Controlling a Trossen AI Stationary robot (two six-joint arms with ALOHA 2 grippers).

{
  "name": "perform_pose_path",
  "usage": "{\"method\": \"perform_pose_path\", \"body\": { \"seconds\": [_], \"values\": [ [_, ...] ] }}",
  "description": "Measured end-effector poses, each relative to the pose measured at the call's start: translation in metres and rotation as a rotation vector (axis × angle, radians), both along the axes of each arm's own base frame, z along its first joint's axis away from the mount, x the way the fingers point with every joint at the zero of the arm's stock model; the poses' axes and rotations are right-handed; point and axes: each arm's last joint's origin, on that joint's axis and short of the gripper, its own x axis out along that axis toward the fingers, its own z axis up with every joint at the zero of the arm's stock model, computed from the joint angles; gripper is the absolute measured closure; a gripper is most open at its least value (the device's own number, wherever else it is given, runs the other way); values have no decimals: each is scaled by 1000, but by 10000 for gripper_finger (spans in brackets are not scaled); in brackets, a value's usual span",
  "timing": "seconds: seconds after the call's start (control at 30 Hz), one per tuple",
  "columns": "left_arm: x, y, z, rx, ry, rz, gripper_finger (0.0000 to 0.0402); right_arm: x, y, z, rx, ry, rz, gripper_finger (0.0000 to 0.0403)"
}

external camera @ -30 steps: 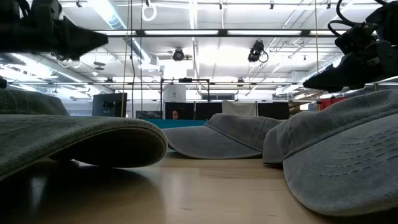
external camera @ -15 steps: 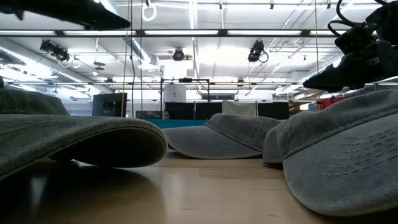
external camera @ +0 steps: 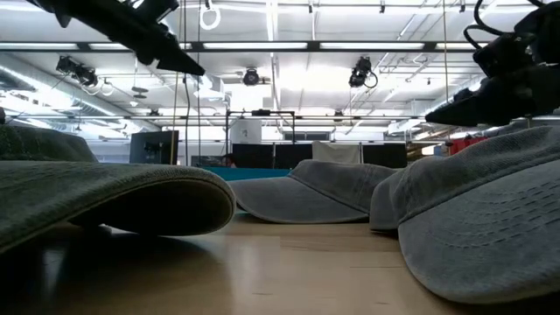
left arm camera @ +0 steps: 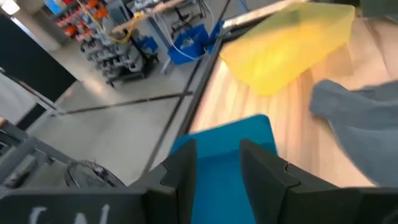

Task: Pick & Place hat
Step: Put the top blue cap into the yellow bin

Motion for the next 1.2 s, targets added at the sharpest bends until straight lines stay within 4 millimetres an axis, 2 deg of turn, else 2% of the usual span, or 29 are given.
{"method": "perform_pose_path", "body": {
  "seconds": [0.1,0.2,0.3,0.43,0.57,0.7,0.77,0.83,0.9,1.03,1.13,1.2],
  "values": [
    [-9,-2,3,-21,-4,6,277,0,0,0,-158,22,33,257],
    [-22,-6,10,-111,-85,16,277,0,0,0,-260,36,55,257],
    [-36,-13,15,-201,-146,-58,277,0,-1,1,-333,37,41,257],
    [-48,-17,25,-166,-209,-131,277,0,1,-1,-218,36,79,257],
    [-52,-18,24,-191,-209,-127,278,0,1,0,-172,27,64,257],
    [-51,-18,23,-224,-212,-118,278,0,3,1,88,-16,87,257],
    [-52,-18,22,-238,-205,-113,278,1,2,3,147,-50,40,257],
    [-52,-18,22,-235,-202,-113,278,1,0,8,148,-106,-35,257],
    [-52,-18,22,-228,-203,-116,278,1,-2,14,55,-153,-89,257],
    [-52,-18,22,-226,-204,-116,278,1,-2,27,-106,-263,-57,257],
    [-52,-18,22,-226,-204,-116,278,0,-1,38,-100,-379,-29,257],
    [-52,-18,22,-227,-205,-116,278,0,-1,39,-63,-397,-29,257]
  ]
}}
